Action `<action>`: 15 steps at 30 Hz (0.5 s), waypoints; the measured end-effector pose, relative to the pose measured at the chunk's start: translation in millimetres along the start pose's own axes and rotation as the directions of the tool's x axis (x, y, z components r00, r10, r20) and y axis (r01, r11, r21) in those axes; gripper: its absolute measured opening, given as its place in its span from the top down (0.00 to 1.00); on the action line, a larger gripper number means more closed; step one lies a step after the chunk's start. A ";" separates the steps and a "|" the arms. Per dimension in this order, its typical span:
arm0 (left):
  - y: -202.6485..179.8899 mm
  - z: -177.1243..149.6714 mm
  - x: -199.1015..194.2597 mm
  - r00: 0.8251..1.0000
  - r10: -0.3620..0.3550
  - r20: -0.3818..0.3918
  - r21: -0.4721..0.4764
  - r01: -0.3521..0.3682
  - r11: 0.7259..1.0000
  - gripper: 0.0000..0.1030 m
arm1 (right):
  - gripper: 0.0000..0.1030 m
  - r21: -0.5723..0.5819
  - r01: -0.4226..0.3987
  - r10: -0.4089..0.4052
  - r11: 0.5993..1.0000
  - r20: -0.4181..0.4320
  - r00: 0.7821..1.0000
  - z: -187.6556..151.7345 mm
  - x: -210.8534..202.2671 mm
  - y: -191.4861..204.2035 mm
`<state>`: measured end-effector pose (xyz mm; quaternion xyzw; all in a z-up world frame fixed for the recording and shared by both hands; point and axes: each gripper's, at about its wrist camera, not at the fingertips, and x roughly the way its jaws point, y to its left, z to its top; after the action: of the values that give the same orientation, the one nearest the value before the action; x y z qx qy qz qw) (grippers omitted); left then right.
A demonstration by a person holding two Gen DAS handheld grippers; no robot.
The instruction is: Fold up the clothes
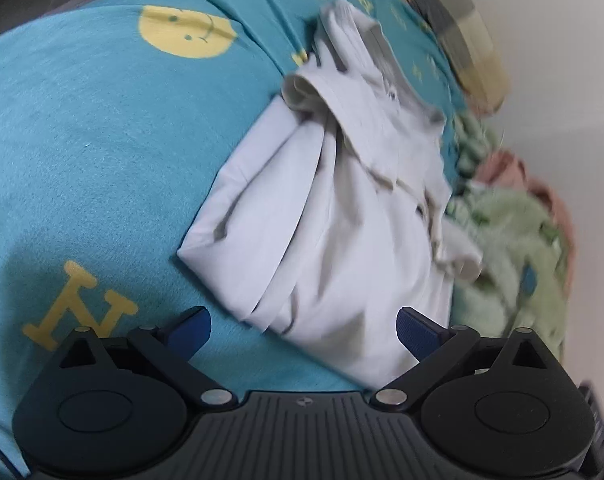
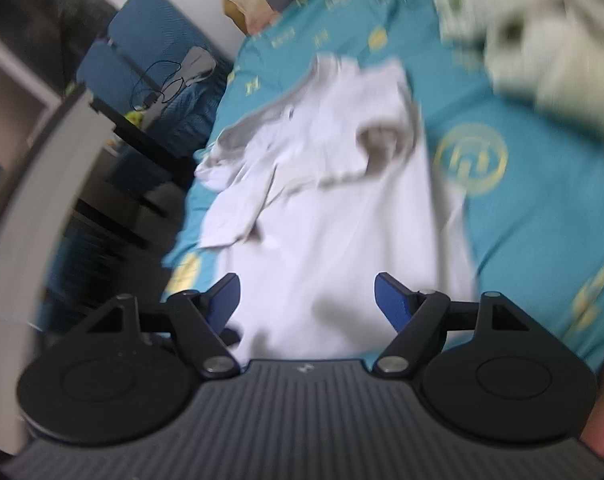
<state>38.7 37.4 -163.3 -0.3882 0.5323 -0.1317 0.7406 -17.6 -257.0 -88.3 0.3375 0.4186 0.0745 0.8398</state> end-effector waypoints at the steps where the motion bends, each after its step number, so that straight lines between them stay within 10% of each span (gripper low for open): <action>1: 3.8 1.1 0.4 1.000 -0.020 0.014 -0.032 0.021 0.999 0.04 | 0.25 0.039 -0.031 0.032 0.999 -0.024 0.999 -1.9 3.0 -3.4; 8: 16.6 3.4 4.0 0.994 -0.067 0.087 -0.130 0.078 0.989 0.16 | 0.25 0.442 -0.084 0.185 0.893 -0.190 0.964 -25.9 44.0 -41.6; 15: 15.4 -6.8 -2.8 0.987 -0.006 0.158 -0.113 0.024 0.993 0.42 | 0.28 0.624 0.005 0.053 0.782 -0.074 0.996 -33.7 37.5 -78.4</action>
<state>28.1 46.4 -173.3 -0.4430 0.4761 -0.0754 0.7559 -31.3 -284.4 -176.3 0.5976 0.4517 -0.0423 0.6611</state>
